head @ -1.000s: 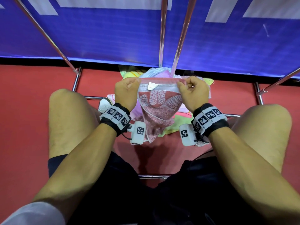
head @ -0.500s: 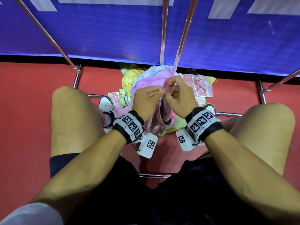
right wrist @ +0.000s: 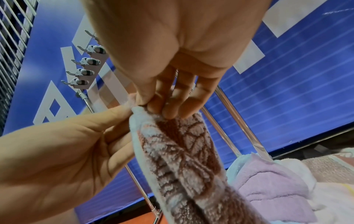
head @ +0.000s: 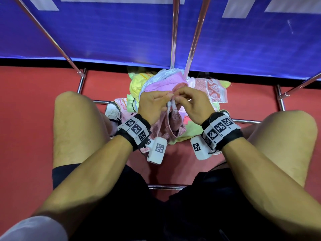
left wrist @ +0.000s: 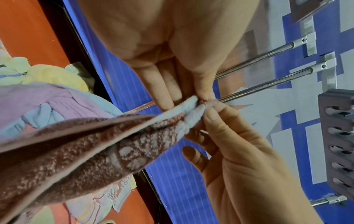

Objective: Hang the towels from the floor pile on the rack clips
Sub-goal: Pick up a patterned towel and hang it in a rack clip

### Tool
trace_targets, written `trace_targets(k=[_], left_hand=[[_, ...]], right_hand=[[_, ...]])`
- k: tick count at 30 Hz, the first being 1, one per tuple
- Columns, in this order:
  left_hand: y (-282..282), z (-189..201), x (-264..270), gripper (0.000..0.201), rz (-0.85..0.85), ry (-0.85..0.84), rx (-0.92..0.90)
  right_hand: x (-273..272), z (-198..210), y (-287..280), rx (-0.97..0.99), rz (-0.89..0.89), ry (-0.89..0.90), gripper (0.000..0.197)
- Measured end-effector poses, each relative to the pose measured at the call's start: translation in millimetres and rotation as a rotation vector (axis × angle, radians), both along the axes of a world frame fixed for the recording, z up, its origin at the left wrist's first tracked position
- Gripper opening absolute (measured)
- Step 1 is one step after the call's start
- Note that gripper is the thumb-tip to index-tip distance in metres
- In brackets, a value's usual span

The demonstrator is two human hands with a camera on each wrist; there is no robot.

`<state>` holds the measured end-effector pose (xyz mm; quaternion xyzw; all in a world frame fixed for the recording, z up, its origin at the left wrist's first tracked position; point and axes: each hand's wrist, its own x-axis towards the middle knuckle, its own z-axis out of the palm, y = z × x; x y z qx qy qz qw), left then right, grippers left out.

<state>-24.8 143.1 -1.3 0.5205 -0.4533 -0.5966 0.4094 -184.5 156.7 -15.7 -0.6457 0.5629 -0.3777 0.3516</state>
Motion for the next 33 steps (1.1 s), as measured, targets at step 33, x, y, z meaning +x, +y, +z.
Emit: trace_targets(k=[33], left_hand=[[2.9, 1.8, 6.3, 0.022, -0.195, -0.095, -0.129]], right_hand=[[-2.8, -9.9, -6.2, -0.123, -0.088, -0.036, 0.004]])
